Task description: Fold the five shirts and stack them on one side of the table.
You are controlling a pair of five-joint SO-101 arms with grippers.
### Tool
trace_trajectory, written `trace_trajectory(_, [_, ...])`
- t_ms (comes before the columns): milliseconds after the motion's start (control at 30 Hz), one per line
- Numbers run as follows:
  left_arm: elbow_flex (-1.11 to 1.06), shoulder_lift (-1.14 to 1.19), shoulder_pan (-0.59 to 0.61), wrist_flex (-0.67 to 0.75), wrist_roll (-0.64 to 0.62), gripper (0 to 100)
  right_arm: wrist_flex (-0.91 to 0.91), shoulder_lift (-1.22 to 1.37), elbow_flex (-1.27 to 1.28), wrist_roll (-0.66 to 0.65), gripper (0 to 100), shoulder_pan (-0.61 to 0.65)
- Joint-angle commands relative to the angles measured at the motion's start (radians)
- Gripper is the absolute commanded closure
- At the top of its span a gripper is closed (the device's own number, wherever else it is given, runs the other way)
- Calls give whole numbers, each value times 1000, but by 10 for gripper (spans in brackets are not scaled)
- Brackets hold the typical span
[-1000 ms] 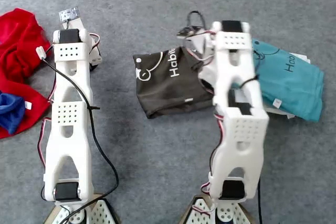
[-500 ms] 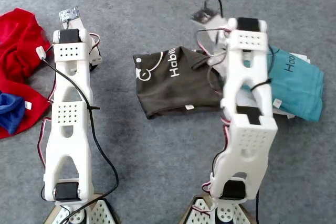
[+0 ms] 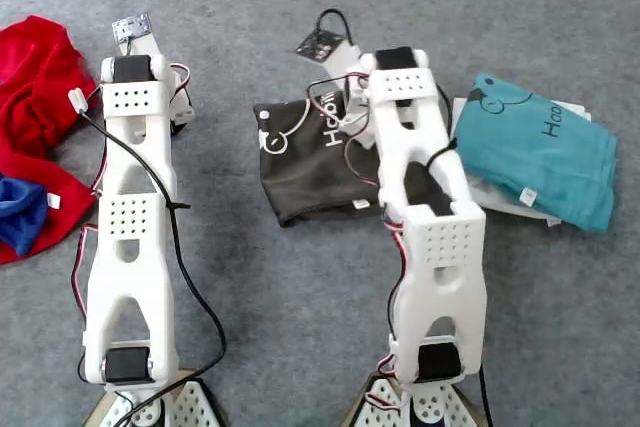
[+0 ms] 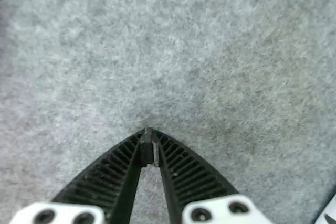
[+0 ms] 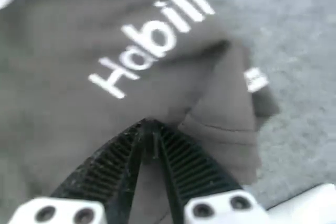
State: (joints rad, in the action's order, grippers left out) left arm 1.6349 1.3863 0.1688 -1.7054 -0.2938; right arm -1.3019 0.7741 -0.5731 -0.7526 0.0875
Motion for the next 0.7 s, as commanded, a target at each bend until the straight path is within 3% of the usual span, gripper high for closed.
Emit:
trace_trajectory(0, [33, -32, 39, 26, 6, 971, 55, 18, -139, 11, 980, -63])
trace_trajectory(333, [33, -32, 35, 28, 6, 971, 28, 142, -503, 9, 980, -110])
trace_trajectory(567, [33, -34, 39, 28, 6, 971, 152, 291, -641, 5, 980, -133])
trace_trajectory(667, [33, -35, 36, 28, 6, 971, 78, 302, -751, 9, 980, -146])
